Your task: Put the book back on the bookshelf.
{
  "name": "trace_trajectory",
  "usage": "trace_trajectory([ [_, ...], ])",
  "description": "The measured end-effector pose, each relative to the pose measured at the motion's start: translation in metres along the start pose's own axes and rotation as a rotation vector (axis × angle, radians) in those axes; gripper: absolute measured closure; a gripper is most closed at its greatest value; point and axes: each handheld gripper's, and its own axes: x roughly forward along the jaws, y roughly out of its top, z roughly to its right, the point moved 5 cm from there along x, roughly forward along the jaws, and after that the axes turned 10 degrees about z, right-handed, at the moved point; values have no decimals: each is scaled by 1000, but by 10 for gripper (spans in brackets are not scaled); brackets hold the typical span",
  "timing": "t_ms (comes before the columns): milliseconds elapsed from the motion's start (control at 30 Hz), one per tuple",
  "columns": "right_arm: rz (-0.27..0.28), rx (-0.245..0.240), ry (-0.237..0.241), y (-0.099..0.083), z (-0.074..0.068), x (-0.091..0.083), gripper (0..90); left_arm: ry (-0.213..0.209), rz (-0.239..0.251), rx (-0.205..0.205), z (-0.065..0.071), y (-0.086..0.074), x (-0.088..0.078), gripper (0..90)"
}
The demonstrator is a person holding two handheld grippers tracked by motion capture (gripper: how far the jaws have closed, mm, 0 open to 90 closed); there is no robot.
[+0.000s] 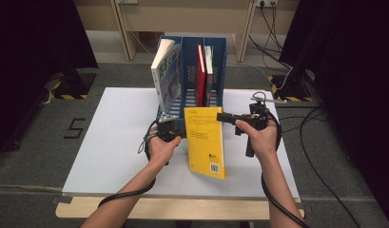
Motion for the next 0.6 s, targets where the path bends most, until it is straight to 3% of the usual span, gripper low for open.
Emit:
trace_trajectory([
  [100, -3, 6, 3, 0, -1, 0, 773, 0, -7, -5, -4, -4, 4, 882],
  [333, 1, -4, 1, 0, 1, -1, 773, -65, -10, -15, -2, -11, 9, 879],
  [600, -7, -26, 13, -2, 0, -2, 766, -106, -6, -28, 2, -11, 10, 895],
])
